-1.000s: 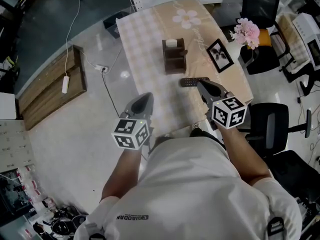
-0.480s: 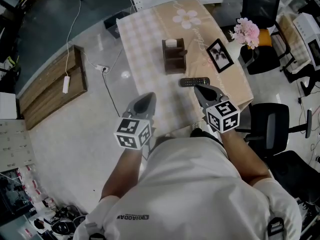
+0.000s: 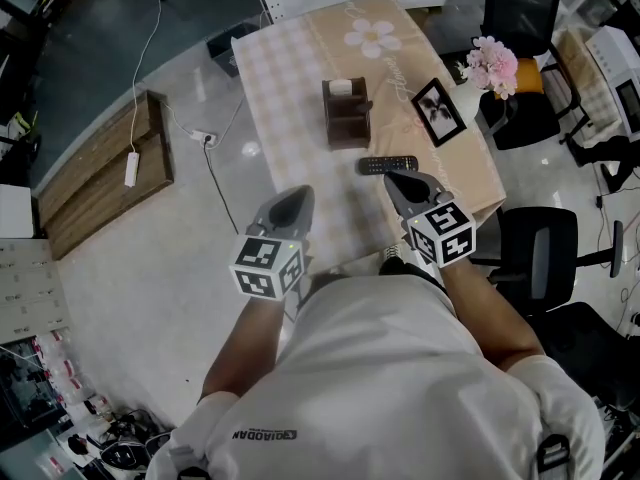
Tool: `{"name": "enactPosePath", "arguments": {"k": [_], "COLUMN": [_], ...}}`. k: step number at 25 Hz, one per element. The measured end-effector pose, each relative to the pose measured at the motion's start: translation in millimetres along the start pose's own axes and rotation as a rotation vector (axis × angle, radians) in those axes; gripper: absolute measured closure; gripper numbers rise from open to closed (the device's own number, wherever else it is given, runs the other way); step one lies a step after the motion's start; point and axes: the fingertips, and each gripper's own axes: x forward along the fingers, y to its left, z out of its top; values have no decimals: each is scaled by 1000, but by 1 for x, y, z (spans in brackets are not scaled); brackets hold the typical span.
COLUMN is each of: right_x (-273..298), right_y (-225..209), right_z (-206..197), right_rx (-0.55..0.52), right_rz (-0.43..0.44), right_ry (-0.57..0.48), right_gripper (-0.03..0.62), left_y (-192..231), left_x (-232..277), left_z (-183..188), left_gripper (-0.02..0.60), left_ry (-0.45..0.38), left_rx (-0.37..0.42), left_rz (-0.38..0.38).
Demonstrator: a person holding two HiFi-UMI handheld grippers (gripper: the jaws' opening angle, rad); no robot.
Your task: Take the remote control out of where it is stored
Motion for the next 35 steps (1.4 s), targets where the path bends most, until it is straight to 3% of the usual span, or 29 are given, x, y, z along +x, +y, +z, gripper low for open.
{"name": "enactPosePath", "arguments": {"k": [8, 20, 24, 35], "right_x": [4, 38, 65, 129], "right_y": [-8, -36, -55, -95], "right_z": [-1, 8, 20, 31], "right_rx": [7, 15, 54, 102], "right_rz": [-2, -41, -53, -92], "right_ry": [3, 15, 4, 66], "right_gripper": [589, 585, 555, 372], "left_y": [3, 21, 32, 62], "left_x": [1, 3, 2, -6], "left_z": [8, -1, -4, -10], "left_gripper": [578, 578, 578, 578], "left_ry": [-50, -8, -5, 7], "left_rx": [-39, -77, -87, -131], "left_rz": [8, 61, 88, 160]}}
